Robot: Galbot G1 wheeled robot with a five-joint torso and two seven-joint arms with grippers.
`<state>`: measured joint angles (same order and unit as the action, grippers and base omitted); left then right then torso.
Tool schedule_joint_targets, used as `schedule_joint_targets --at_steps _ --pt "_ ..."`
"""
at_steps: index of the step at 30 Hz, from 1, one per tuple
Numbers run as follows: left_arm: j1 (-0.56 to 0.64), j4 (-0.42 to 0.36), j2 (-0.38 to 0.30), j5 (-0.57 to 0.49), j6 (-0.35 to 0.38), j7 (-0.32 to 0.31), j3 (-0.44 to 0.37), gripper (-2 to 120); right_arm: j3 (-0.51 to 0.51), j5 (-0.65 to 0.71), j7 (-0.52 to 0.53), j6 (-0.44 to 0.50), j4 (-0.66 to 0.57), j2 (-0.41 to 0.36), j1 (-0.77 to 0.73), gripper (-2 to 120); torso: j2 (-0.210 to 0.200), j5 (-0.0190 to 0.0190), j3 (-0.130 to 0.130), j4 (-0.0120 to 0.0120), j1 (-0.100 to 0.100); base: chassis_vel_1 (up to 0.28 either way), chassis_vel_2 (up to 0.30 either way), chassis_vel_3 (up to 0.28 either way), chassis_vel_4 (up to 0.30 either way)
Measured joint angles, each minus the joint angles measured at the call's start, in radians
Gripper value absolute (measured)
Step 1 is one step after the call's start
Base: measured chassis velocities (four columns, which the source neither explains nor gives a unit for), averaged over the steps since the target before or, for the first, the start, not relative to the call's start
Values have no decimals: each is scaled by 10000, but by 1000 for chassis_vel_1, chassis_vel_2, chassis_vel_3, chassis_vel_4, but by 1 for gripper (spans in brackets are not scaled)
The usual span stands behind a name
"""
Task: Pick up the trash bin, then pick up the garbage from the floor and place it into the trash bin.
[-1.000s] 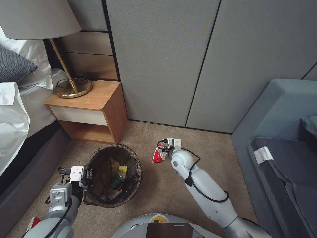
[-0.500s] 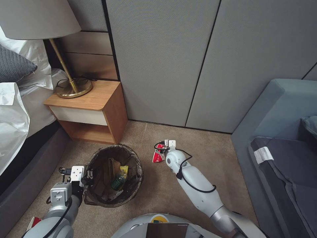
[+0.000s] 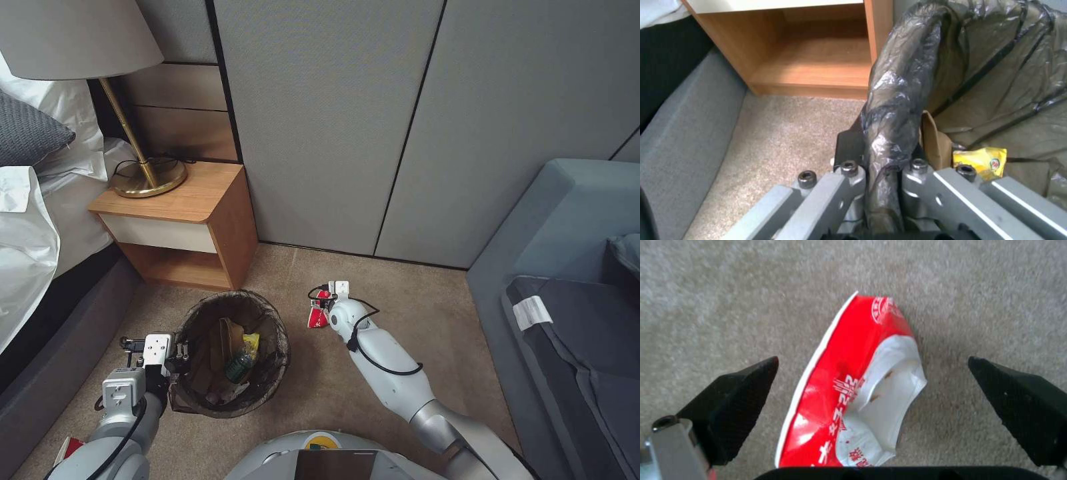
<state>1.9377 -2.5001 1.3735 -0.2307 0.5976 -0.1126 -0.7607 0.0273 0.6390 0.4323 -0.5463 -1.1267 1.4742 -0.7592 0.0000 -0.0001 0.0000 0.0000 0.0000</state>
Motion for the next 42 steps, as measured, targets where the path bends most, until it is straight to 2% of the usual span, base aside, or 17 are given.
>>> schedule_joint_targets --at_steps 15,18,20,22,23,25,26,28,31,32,35,36,42 --pt "1 0 60 -6 35 -14 -13 4 -72 -511 -469 332 1040 281 158 100 0 0 0 0 0 0 0 0 0" --pt "1 0 73 -2 35 -17 -13 4 -75 -522 -563 354 1089 315 157 96 0 1 0 0 0 0 0 0 0" --pt "2 0 77 2 35 -20 -13 4 -81 -522 -645 369 1103 327 142 87 0 1 0 0 0 0 0 0 0" --pt "3 0 78 4 35 -21 -16 4 -88 -521 -674 388 1114 336 134 84 0 0 0 0 0 0 0 0 0" --pt "4 0 81 6 33 -24 -18 4 -94 -522 -694 454 1130 353 118 76 0 0 0 0 0 0 0 0 0" --pt "4 0 85 9 32 -26 -19 4 -96 -515 -700 474 1130 362 104 73 0 0 0 0 0 0 0 0 0" --pt "5 0 89 12 31 -29 -21 4 -99 -509 -711 479 1130 369 89 67 0 0 0 0 0 0 0 0 0" --pt "6 0 90 13 30 -29 -21 4 -101 -509 -714 480 1130 370 85 65 0 0 0 0 0 0 0 0 0" --pt "8 0 99 27 18 -33 -29 4 -109 -504 -744 483 1102 378 10 46 0 0 0 0 0 0 0 0 0" --pt "8 0 99 27 18 -33 -29 4 -109 -504 -744 483 1102 378 10 46 0 0 0 0 0 0 0 0 0" --pt "11 0 116 40 11 -35 -29 4 -122 -501 -761 490 1100 388 -17 32 0 0 0 0 0 0 0 0 0" --pt "11 0 116 40 11 -35 -29 4 -122 -501 -761 490 1100 388 -17 32 0 0 0 0 0 0 0 0 0" --pt "22 0 113 52 -5 -36 -27 4 -153 -499 -786 538 1103 376 -61 8 0 0 -1 -1 0 0 0 0 0"
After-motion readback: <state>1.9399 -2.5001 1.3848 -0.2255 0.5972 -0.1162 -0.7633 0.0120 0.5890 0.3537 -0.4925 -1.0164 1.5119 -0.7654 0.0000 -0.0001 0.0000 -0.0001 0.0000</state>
